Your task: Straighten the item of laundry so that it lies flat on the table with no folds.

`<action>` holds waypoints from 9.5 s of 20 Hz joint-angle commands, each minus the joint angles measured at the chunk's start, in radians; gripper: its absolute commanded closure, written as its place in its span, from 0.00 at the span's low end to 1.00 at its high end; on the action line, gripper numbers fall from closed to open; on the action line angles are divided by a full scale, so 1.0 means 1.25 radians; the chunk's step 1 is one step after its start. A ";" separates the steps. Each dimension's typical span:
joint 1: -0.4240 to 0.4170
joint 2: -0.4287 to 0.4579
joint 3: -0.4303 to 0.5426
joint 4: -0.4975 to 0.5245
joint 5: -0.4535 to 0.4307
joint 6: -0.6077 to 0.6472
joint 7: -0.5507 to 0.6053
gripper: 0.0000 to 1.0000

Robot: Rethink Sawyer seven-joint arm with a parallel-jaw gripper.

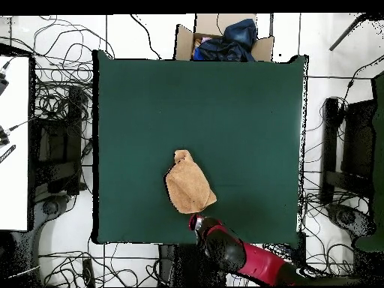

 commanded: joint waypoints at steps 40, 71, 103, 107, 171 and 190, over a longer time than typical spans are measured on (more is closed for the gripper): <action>-0.029 0.048 0.114 -0.058 0.085 0.006 0.208 1.00; -0.064 0.056 0.141 -0.026 0.118 0.014 0.211 0.00; -0.099 0.086 0.181 -0.021 0.133 -0.082 0.243 0.00; -0.095 0.081 0.176 -0.020 0.132 -0.102 0.248 0.00; -0.099 0.046 0.132 0.081 0.154 -0.284 0.448 0.00; -0.099 0.046 0.158 0.038 0.110 -0.344 0.421 0.00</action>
